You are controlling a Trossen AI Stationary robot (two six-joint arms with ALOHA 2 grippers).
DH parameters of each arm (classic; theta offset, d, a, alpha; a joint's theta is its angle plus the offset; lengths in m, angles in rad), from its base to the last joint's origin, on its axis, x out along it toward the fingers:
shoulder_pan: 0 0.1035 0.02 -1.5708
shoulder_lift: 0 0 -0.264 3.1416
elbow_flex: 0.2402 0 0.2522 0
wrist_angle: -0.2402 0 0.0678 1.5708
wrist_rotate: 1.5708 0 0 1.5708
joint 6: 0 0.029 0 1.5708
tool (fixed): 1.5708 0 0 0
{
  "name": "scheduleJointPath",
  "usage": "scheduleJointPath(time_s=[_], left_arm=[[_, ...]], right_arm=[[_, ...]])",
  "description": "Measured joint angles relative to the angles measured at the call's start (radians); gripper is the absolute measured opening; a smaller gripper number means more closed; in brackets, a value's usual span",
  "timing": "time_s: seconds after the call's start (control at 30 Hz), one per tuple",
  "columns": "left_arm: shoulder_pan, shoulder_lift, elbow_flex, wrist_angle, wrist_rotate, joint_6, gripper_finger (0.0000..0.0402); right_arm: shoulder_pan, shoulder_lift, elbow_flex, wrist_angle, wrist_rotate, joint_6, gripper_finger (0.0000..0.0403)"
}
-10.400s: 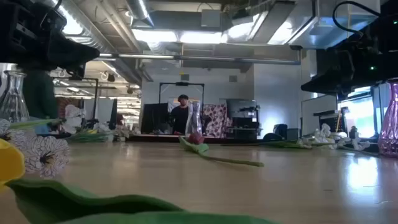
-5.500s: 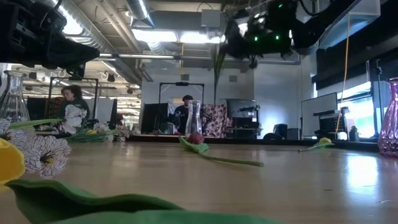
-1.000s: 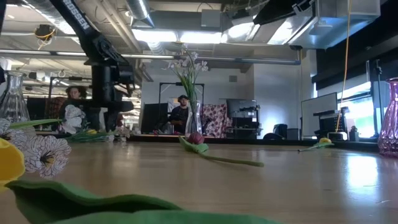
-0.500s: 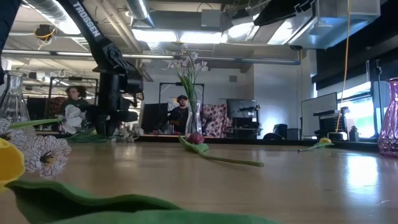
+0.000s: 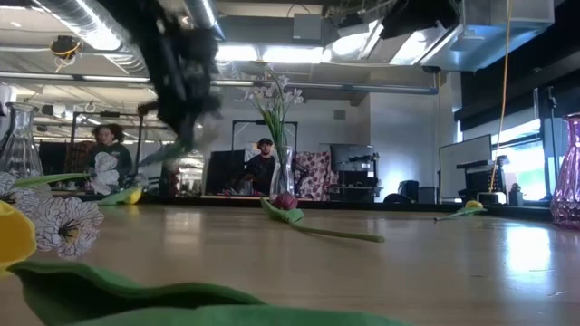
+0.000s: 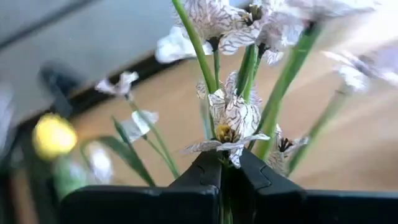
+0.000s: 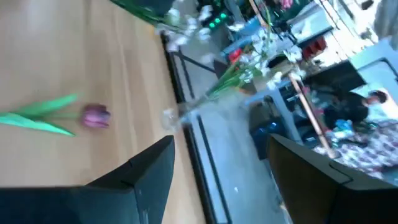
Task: Sort flowers into vase by color
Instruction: Put the top white flower into the top transparent vase
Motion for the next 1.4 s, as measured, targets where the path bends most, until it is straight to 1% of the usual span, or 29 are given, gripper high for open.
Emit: scheduleJointPath(time_s=[0.07, 0.17, 0.3, 0.33, 0.37, 0.4, 0.5, 0.63, 0.7, 0.83, 0.93, 1.1, 1.4], left_arm=[[-0.097, -0.077, 0.0, 0.067, 0.0, 0.008, 0.0005], [-0.245, -0.157, 0.0, 0.217, -0.01, 0.039, 0.0005], [-0.434, -0.179, -0.009, 0.456, -0.014, 0.143, 0.0005], [-0.475, -0.179, -0.022, 0.527, -0.013, 0.173, 0.0005], [-0.513, -0.176, -0.039, 0.605, -0.013, 0.202, 0.0005], [-0.544, -0.171, -0.06, 0.694, -0.011, 0.233, 0.0005], [-0.619, -0.155, -0.133, 0.937, 0.002, 0.31, 0.0005], [-0.666, -0.145, -0.233, 1.258, 0.069, 0.4, 0.0006], [-0.674, -0.124, -0.276, 1.418, 0.112, 0.43, 0.0006], [-0.678, -0.081, -0.336, 1.607, 0.155, 0.474, 0.0006], [-0.668, -0.047, -0.343, 1.658, 0.159, 0.479, 0.0006], [-0.661, -0.007, -0.339, 1.741, 0.201, 0.479, 0.0006], [-0.649, 0.003, -0.34, 1.764, 0.206, 0.505, 0.0006]], right_arm=[[-0.012, 0.0, 0.0, 0.044, -0.078, -0.005, 0.0253], [-0.02, 0.0, 0.0, 0.099, -0.278, -0.007, 0.0253], [-0.071, 0.003, -0.031, 0.273, -0.603, -0.009, 0.0253], [-0.087, 0.011, -0.05, 0.334, -0.662, -0.008, 0.0253], [-0.102, 0.021, -0.072, 0.404, -0.698, -0.006, 0.0253], [-0.115, 0.03, -0.098, 0.477, -0.715, 0.002, 0.0253], [-0.149, 0.08, -0.151, 0.707, -0.711, 0.043, 0.0253], [-0.179, 0.157, -0.155, 0.867, -0.73, 0.15, 0.0253], [-0.194, 0.193, -0.155, 0.919, -0.775, 0.206, 0.0253], [-0.202, 0.25, -0.12, 0.928, -0.851, 0.263, 0.0253], [-0.199, 0.275, -0.077, 0.938, -0.877, 0.264, 0.0253], [-0.2, 0.3, -0.029, 0.922, -0.878, 0.263, 0.0253], [-0.2, 0.335, 0.023, 0.88, -0.876, 0.258, 0.0253]])
